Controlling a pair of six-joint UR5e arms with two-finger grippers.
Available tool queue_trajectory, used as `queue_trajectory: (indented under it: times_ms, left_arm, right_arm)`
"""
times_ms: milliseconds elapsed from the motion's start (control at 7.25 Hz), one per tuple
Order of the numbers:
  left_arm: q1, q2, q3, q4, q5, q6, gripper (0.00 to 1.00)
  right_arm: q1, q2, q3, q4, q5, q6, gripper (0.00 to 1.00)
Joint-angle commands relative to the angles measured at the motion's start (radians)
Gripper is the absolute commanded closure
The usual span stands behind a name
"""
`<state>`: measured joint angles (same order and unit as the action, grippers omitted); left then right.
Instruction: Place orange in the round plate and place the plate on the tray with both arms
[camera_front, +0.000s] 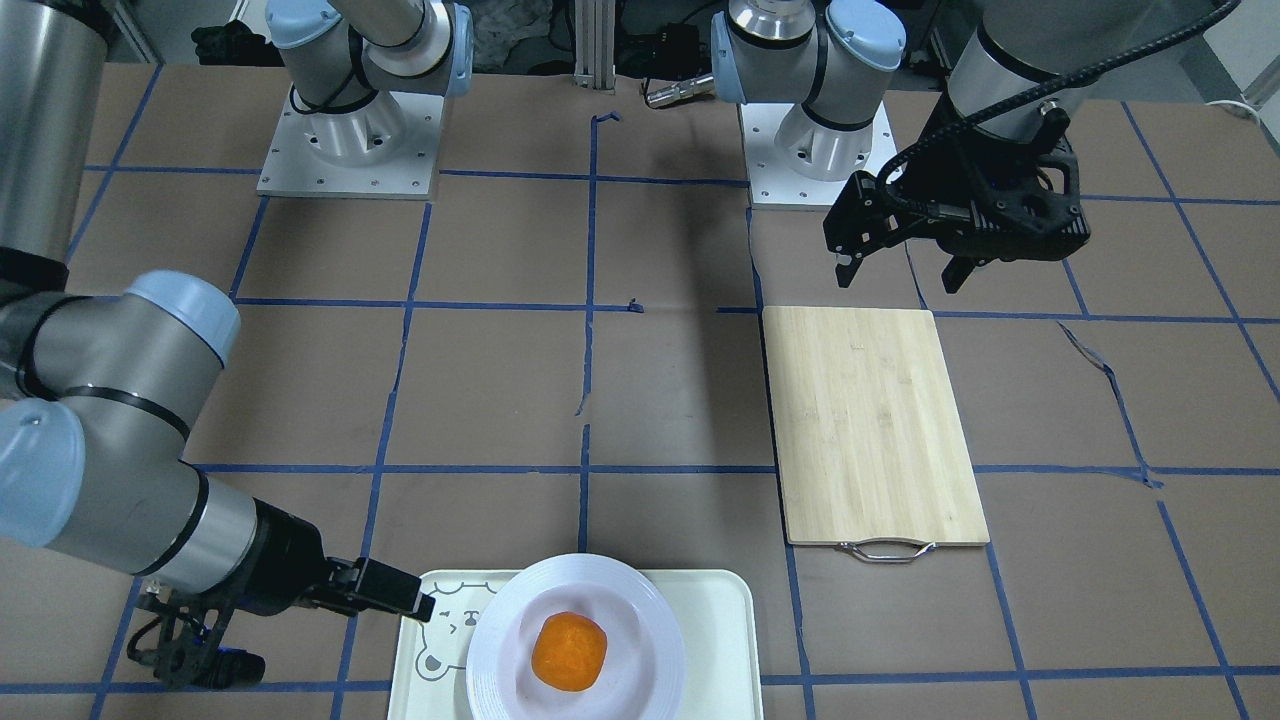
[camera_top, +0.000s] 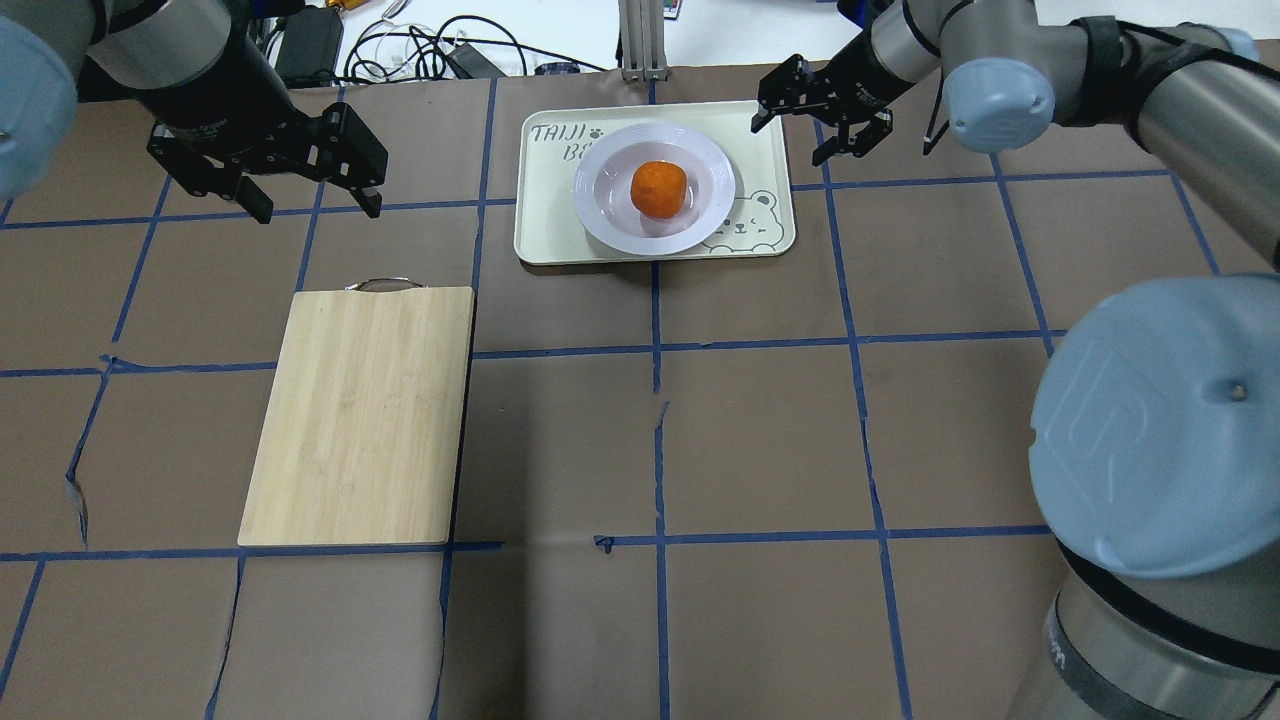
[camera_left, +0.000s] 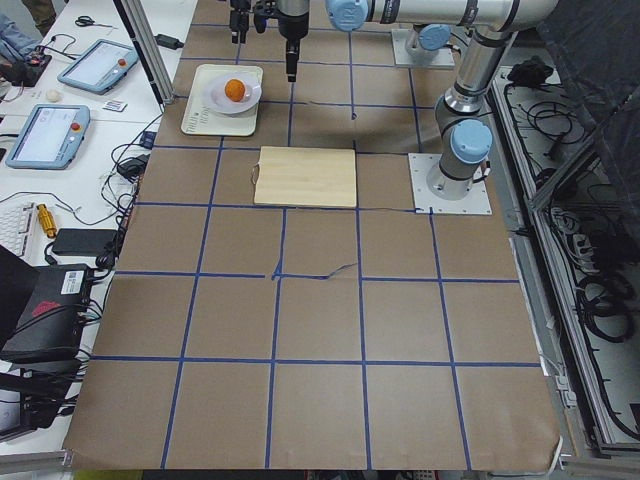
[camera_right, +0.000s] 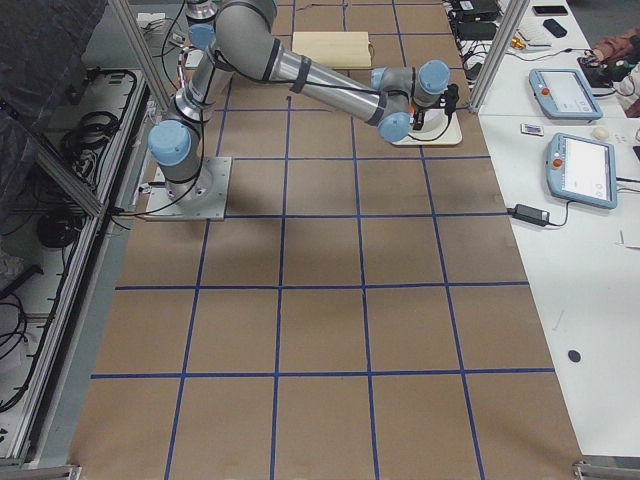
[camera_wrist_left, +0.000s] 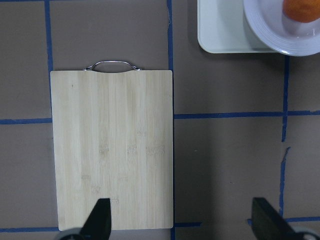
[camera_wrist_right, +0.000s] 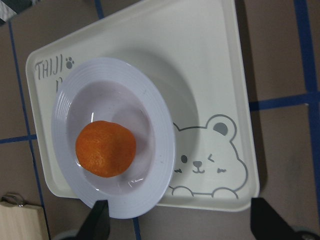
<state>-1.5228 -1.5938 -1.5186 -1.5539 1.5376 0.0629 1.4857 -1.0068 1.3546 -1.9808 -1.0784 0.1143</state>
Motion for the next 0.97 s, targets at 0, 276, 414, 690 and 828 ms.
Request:
queue_trajectory:
  times_ms: [0,276,414,690,828]
  left_arm:
    - [0.0,0.0,0.0,-0.002,0.001,0.0,0.0]
    - [0.001,0.0,0.0,0.0,0.001,0.0,0.0]
    - [0.0,0.0,0.0,0.0,0.001,0.0,0.0]
    - [0.0,0.0,-0.002,0.0,0.001,0.0,0.0]
    - [0.0,0.0,-0.002,-0.002,0.001,0.0,0.0]
  right_arm:
    - [0.01,-0.142,0.001,0.231,-0.189,0.01,0.0]
    - [0.027,-0.27,0.003,0.379,-0.331,0.016,0.0]
    - [0.028,-0.33,0.026,0.425,-0.381,0.013,0.0]
    - [0.028,-0.421,0.072,0.482,-0.441,0.021,0.0]
    - [0.033,-0.447,0.074,0.525,-0.455,0.022,0.0]
